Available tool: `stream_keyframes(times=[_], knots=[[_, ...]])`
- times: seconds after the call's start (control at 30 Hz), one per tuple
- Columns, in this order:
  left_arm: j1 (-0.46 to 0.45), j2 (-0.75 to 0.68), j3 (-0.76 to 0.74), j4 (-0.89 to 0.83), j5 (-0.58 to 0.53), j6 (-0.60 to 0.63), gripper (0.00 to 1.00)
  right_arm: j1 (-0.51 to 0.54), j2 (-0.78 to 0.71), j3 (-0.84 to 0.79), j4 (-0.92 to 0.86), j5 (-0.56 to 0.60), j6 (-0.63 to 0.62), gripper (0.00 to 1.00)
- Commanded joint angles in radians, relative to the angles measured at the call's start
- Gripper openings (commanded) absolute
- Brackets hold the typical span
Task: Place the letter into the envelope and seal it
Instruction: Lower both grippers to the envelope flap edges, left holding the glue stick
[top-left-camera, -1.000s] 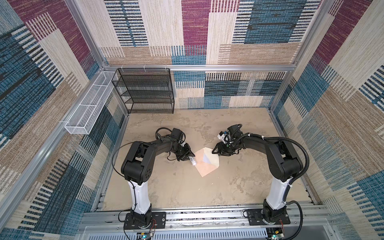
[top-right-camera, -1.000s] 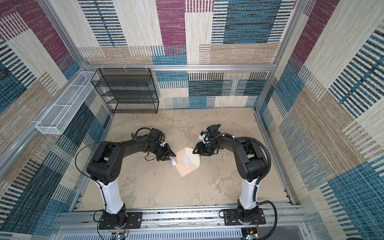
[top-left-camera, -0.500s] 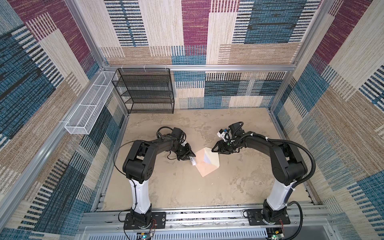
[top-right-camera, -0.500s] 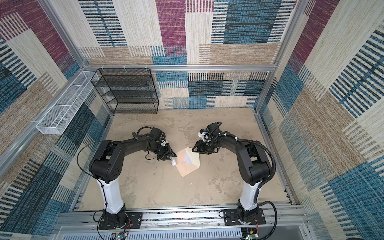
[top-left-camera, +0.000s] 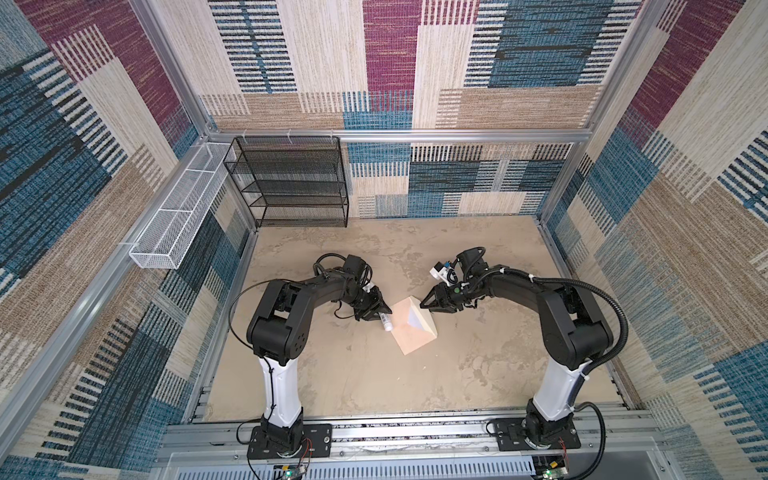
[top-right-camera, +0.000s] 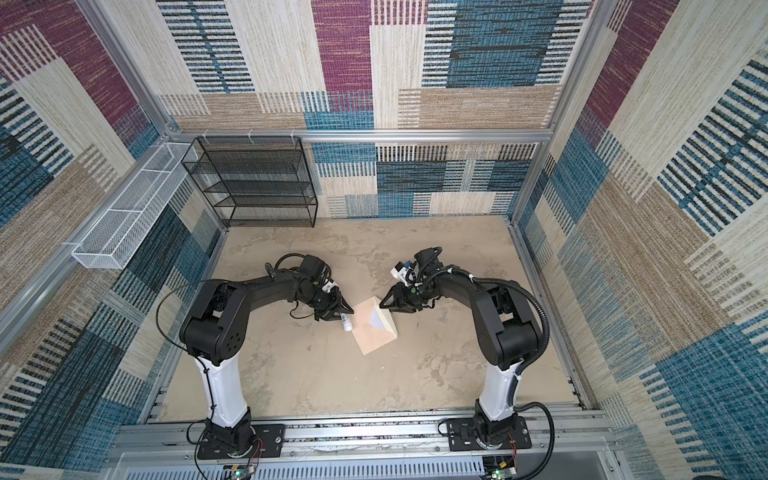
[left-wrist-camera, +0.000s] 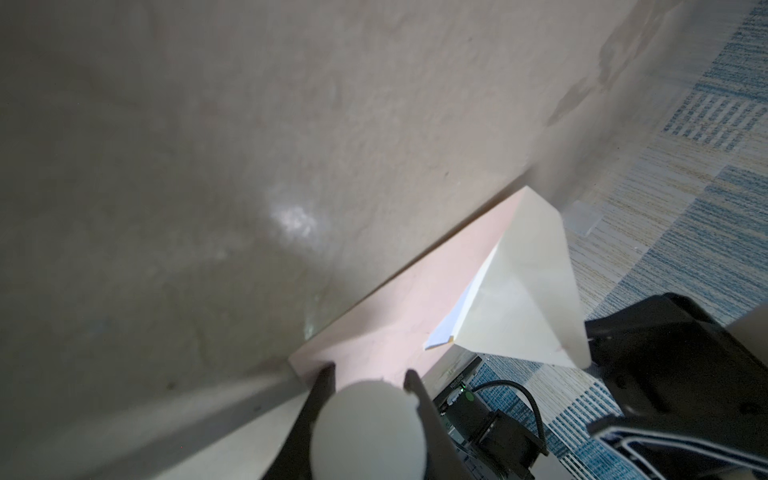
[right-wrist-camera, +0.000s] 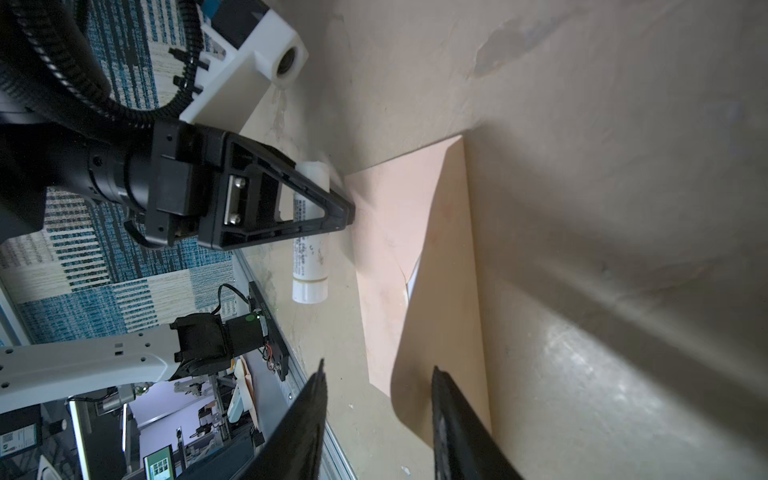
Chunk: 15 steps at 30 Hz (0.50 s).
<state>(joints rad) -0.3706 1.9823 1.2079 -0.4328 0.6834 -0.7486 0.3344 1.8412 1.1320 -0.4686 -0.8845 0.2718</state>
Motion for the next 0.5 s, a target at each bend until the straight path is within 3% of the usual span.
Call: stream_keyframes(times=[0.0,0.47], knots=[[-0.001,0.015,0.000,-0.062,-0.074,0.023,0.00,0.016,0.009,-0.002,0.021,-0.059,0.006,0.45],[0.001,0.013,0.002,-0.075,-0.075,0.030,0.00,0.057,0.052,0.001,0.058,-0.037,0.029,0.30]])
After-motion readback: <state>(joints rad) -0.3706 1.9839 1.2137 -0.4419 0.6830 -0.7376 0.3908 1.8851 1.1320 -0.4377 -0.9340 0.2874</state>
